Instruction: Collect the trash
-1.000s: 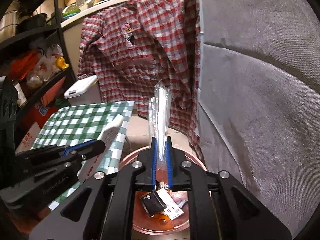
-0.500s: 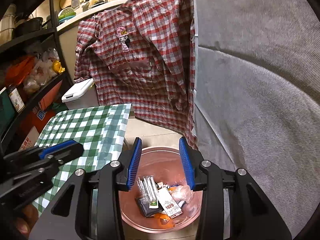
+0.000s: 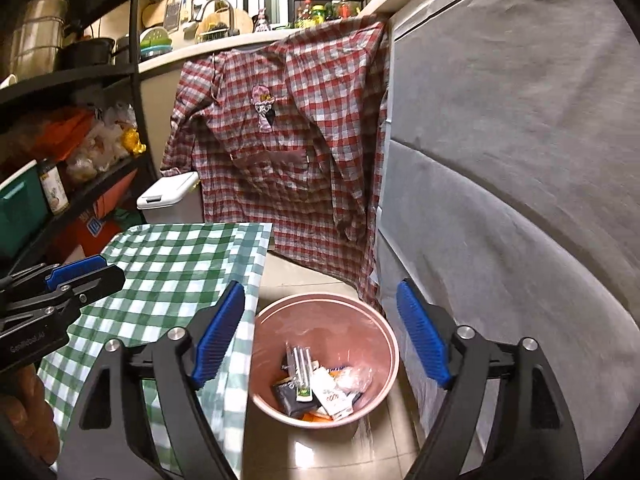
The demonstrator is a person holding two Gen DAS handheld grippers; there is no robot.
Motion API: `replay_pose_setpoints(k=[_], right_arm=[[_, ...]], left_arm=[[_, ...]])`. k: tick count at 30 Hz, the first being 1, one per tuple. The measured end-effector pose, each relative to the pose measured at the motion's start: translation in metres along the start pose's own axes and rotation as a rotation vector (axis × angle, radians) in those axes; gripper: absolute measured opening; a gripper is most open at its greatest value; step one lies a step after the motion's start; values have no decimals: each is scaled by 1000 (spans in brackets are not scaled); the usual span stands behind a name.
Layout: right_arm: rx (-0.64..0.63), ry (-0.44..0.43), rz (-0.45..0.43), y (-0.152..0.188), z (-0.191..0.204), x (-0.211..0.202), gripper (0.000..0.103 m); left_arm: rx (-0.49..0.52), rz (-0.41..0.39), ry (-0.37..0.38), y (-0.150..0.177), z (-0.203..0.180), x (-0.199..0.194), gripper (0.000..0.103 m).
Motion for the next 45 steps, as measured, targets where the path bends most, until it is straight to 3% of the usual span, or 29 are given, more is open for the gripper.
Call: replay_pose_setpoints(k=[11, 16, 20, 24, 45], right_arm=[[4, 59, -19, 46, 3, -66, 97], [-27, 80, -9, 67, 5, -85, 98], [-20, 94, -5, 85, 4, -102, 98], [-33, 91, -7, 90, 6, -108, 98], [-47, 101, 14, 93, 6, -99, 98]], left_arm=[[-159, -81, -72, 49, 21, -70, 80], [-143, -103, -157, 82, 20, -93, 95], [-115, -76, -214, 109, 15, -100, 95], [-118, -37, -217, 124, 15, -95, 95], [-122, -29, -227, 127, 14, -85, 95]])
Point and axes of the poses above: each gripper's, at about its wrist camera, not at the fingertips, and x roughly the way its jaws point, z to its left, y to its underside, the point moved 7 cm from there along x, roughly the way its jaws point, and after that the axes turned 12 degrees about -x, right-handed, at the moved point
